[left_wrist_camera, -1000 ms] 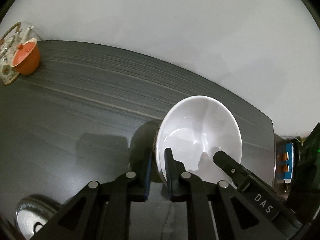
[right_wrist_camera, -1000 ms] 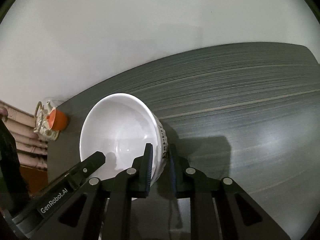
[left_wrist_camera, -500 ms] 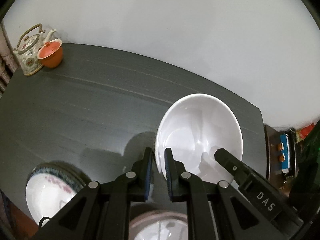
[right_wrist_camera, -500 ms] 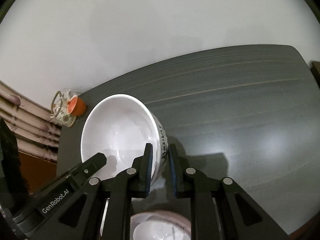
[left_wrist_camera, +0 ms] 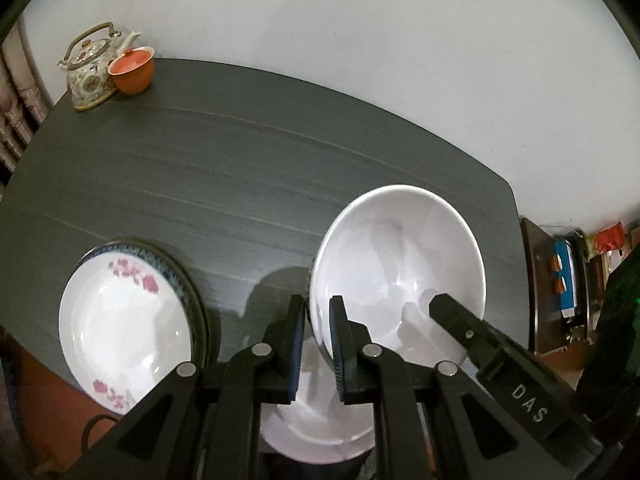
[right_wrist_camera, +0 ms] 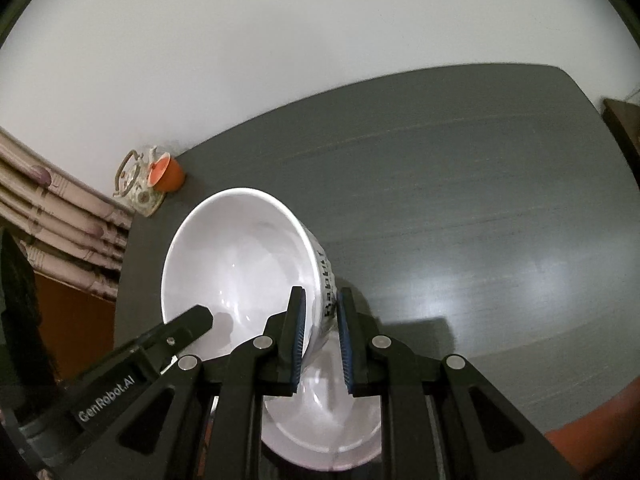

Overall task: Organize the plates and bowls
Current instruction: 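Lift and carry the 'Rabbit' bowl with both grippers toward the nested bowls, then lower the 'Rabbit' bowl into the blue-band bowl with both grippers, then open both grippers and pull them back from the bowl stack, then close both grippers on the rim of the pink-rimmed bowl stack, then lift and carry the bowl stack with both grippers toward the plate stack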

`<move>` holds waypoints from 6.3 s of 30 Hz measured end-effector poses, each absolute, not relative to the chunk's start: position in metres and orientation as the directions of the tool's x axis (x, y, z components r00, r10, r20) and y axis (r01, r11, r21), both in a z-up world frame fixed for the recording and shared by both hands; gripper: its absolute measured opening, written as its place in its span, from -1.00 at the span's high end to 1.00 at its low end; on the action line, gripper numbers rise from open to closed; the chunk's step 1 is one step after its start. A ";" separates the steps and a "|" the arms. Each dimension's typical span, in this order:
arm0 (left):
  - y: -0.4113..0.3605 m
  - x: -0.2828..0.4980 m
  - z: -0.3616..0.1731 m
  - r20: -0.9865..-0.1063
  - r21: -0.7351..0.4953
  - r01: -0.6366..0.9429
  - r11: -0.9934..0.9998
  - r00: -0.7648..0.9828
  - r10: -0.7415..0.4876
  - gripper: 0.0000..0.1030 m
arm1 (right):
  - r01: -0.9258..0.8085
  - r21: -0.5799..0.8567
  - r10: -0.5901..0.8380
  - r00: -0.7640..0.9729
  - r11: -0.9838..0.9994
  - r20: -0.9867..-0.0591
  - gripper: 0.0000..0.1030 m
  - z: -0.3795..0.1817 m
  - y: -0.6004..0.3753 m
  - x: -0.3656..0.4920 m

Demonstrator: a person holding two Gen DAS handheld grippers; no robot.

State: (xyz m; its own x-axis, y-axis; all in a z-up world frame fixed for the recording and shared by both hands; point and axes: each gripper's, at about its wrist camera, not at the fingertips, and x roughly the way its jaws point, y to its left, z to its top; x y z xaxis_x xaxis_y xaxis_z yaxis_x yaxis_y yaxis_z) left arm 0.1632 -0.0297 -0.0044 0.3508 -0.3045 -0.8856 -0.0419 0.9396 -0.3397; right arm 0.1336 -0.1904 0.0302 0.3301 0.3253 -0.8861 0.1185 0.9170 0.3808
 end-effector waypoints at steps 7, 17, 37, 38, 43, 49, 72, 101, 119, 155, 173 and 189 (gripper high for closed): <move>-0.025 0.136 -0.007 -0.882 -0.352 -0.019 0.936 0.340 -0.325 0.75 | 0.125 0.394 0.339 0.316 0.911 -0.886 0.69 0.025 -0.193 0.103; -0.030 0.107 -0.030 -0.904 -0.342 -0.026 0.939 0.282 -0.321 0.75 | 0.124 0.366 0.325 0.264 0.922 -0.908 0.66 0.005 -0.188 0.079; -0.043 0.104 -0.066 -0.937 -0.293 -0.037 0.955 0.210 -0.279 0.75 | 0.131 0.348 0.318 0.209 0.928 -0.925 0.60 -0.017 -0.190 0.070; -0.044 0.104 -0.066 -0.937 -0.291 -0.036 0.956 0.210 -0.278 0.75 | 0.132 0.348 0.318 0.209 0.928 -0.925 0.60 -0.018 -0.190 0.070; -0.046 0.106 -0.068 -0.940 -0.284 -0.036 0.958 0.209 -0.270 0.75 | 0.128 0.342 0.311 0.213 0.931 -0.926 0.59 -0.018 -0.190 0.071; -0.053 0.107 -0.072 -0.942 -0.276 -0.040 0.960 0.208 -0.262 0.75 | 0.130 0.340 0.310 0.208 0.931 -0.928 0.59 -0.022 -0.190 0.070; -0.058 0.106 -0.073 -0.946 -0.250 -0.038 0.967 0.221 -0.236 0.75 | 0.128 0.348 0.317 0.214 0.929 -0.924 0.42 -0.025 -0.190 0.068; -0.036 0.095 -0.053 -0.900 -0.293 -0.023 0.956 0.344 -0.268 0.30 | 0.131 0.378 0.330 0.286 0.917 -0.900 -0.08 -0.008 -0.206 0.066; -0.010 0.083 -0.043 -0.867 -0.257 -0.060 0.965 0.456 -0.202 0.30 | 0.153 0.371 0.307 0.329 0.916 -0.893 -0.12 -0.003 -0.223 0.061; 0.030 0.091 -0.074 -0.885 -0.425 -0.194 0.884 0.292 -0.362 0.30 | 0.215 0.338 0.289 0.229 0.916 -0.929 -0.03 -0.032 -0.241 0.058; 0.016 0.104 -0.090 -0.910 -0.401 -0.217 0.890 0.205 -0.360 0.30 | 0.196 0.309 0.275 0.181 0.931 -0.944 0.22 -0.053 -0.232 0.064; 0.004 0.114 -0.108 -0.917 -0.394 -0.223 0.892 0.161 -0.365 0.33 | 0.188 0.284 0.258 0.150 0.940 -0.954 0.29 -0.063 -0.226 0.074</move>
